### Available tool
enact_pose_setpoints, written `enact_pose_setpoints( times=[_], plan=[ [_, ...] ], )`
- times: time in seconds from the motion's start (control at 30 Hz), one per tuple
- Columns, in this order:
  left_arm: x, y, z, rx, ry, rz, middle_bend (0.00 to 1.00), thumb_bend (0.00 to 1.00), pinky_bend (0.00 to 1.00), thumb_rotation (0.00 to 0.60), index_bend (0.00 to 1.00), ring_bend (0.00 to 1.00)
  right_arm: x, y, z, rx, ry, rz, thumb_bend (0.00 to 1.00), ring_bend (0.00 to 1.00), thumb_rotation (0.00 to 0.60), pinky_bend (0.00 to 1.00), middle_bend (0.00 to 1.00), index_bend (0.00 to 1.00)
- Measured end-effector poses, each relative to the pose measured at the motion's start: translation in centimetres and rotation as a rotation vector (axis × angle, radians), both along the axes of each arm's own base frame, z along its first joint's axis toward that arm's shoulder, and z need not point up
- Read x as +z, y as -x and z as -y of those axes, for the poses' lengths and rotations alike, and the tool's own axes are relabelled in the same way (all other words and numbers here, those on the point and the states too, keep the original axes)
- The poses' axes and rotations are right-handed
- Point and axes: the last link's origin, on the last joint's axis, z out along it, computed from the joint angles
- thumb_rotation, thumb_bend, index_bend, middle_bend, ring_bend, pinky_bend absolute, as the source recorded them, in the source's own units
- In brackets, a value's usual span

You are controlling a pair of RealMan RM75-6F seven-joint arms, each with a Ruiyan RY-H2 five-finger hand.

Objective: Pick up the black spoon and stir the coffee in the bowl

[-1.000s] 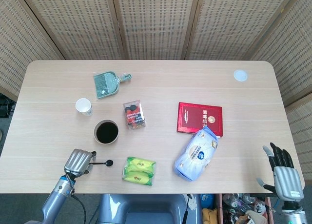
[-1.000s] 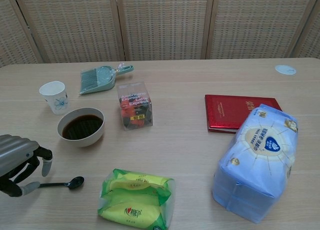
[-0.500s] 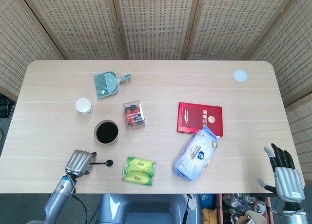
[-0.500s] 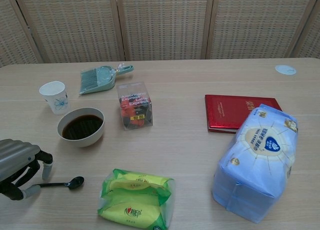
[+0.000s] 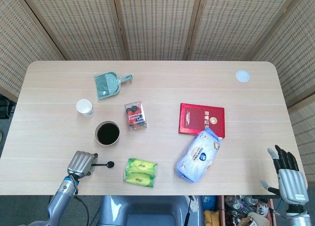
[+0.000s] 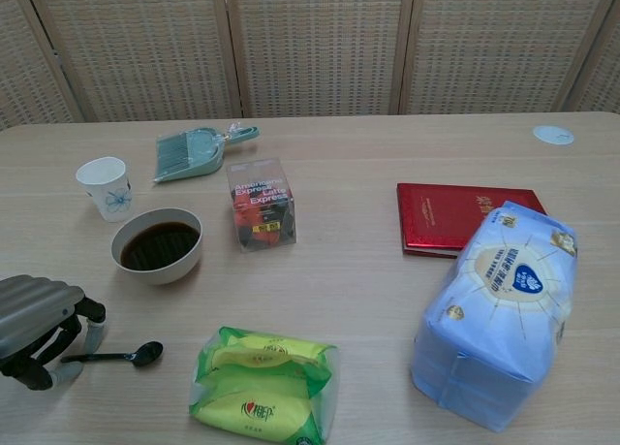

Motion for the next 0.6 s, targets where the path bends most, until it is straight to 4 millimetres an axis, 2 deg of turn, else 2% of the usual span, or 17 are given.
enact_pose_setpoints(
  times=[0.3, 0.6],
  plan=[
    [-0.18, 0.26, -0.05, 0.011, 0.002, -0.003, 0.79, 0.37, 0.71, 0.6, 0.52, 0.71, 0.04, 0.09, -0.04, -0.006, 0.001, -0.002, 0.24, 0.0, 0.6, 0.0, 0.03, 0.08],
    [-0.04, 0.42, 0.14, 0.02, 0.018, -0.021, 0.8, 0.37, 0.71, 0.6, 0.57, 0.71, 0.07, 0.13, -0.12, -0.008, 0.002, -0.003, 0.24, 0.0, 0.6, 0.0, 0.03, 0.08]
  ],
)
